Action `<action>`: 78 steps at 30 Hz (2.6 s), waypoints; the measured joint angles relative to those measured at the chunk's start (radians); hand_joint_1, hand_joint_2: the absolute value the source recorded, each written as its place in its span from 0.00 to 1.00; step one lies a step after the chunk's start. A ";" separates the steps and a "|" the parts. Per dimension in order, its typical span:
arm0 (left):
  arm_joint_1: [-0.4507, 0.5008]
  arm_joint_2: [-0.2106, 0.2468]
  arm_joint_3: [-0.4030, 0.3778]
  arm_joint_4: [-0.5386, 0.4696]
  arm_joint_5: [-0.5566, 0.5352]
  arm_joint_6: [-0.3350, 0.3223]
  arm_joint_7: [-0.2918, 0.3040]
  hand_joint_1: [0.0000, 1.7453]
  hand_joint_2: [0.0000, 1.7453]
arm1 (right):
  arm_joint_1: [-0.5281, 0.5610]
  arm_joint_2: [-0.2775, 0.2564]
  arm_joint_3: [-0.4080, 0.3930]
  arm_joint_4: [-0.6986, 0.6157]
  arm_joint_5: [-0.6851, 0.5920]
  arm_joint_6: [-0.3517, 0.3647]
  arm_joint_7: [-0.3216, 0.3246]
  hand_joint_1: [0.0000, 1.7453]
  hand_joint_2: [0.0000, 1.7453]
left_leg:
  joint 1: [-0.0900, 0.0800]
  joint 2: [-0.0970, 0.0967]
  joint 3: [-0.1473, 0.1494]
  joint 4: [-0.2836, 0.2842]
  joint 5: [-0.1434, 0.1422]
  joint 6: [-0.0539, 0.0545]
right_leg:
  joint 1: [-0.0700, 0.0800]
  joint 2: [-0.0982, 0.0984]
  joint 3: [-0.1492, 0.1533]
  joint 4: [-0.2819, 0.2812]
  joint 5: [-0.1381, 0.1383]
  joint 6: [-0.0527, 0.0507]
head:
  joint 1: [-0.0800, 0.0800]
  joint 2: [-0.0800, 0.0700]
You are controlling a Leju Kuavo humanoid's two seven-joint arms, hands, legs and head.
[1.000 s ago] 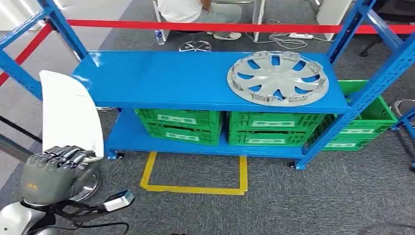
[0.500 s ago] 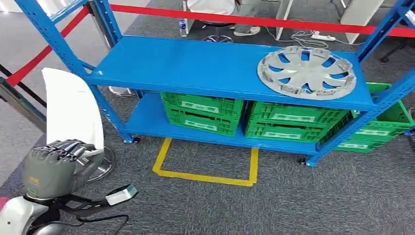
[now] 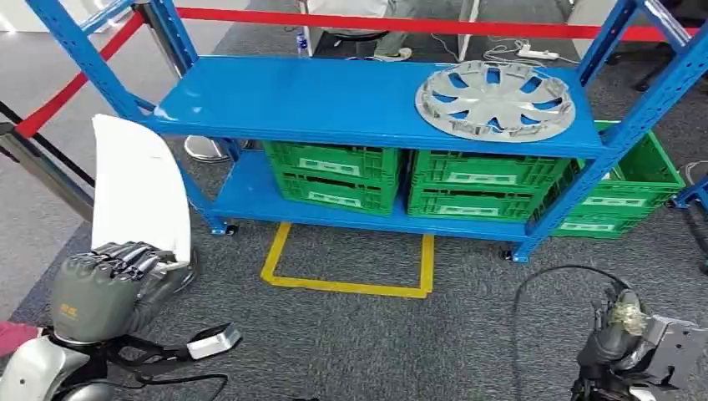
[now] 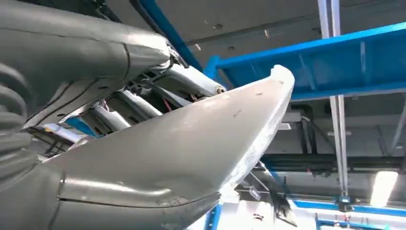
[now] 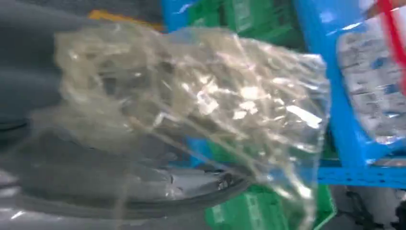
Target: Take the parts from the cabinet and place them on the table.
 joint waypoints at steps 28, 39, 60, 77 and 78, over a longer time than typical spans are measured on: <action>0.109 0.041 0.100 -0.002 0.041 0.051 0.036 1.00 1.00 | 0.116 0.190 -0.539 0.631 0.634 -0.032 0.433 0.00 0.00 | -0.009 -0.002 0.024 -0.208 0.116 0.010 | 0.014 -0.003 0.078 -0.028 -0.043 -0.020 | 0.000 0.000; 0.108 0.044 0.112 -0.008 0.041 0.052 0.035 1.00 1.00 | 0.117 0.216 -0.570 0.631 0.634 -0.032 0.434 0.00 0.00 | 0.011 -0.013 0.320 -0.302 0.018 0.006 | 0.013 -0.005 -0.113 0.047 0.091 0.017 | -0.001 0.000; 0.155 0.062 0.149 -0.025 0.092 0.031 0.052 1.00 1.00 | 0.118 0.221 -0.597 0.610 0.865 0.065 0.377 0.00 0.00 | 0.008 0.001 0.046 -0.096 0.021 -0.016 | 0.012 -0.010 0.050 -0.031 -0.013 -0.016 | -0.001 0.000; 0.197 0.061 0.169 -0.042 0.367 -0.016 -0.065 1.00 1.00 | 0.062 0.231 -0.610 0.685 0.925 0.059 0.320 0.00 0.00 | -0.005 0.010 0.266 -0.346 0.097 0.054 | 0.012 0.003 -0.210 0.336 -0.103 0.040 | 0.006 0.000; 0.197 0.059 0.170 -0.042 0.382 -0.022 -0.071 1.00 1.00 | 0.051 0.231 -0.619 0.699 0.939 0.057 0.306 0.00 0.00 | -0.005 0.010 0.258 -0.345 0.103 0.052 | 0.011 0.003 -0.186 0.321 -0.092 0.042 | 0.005 0.000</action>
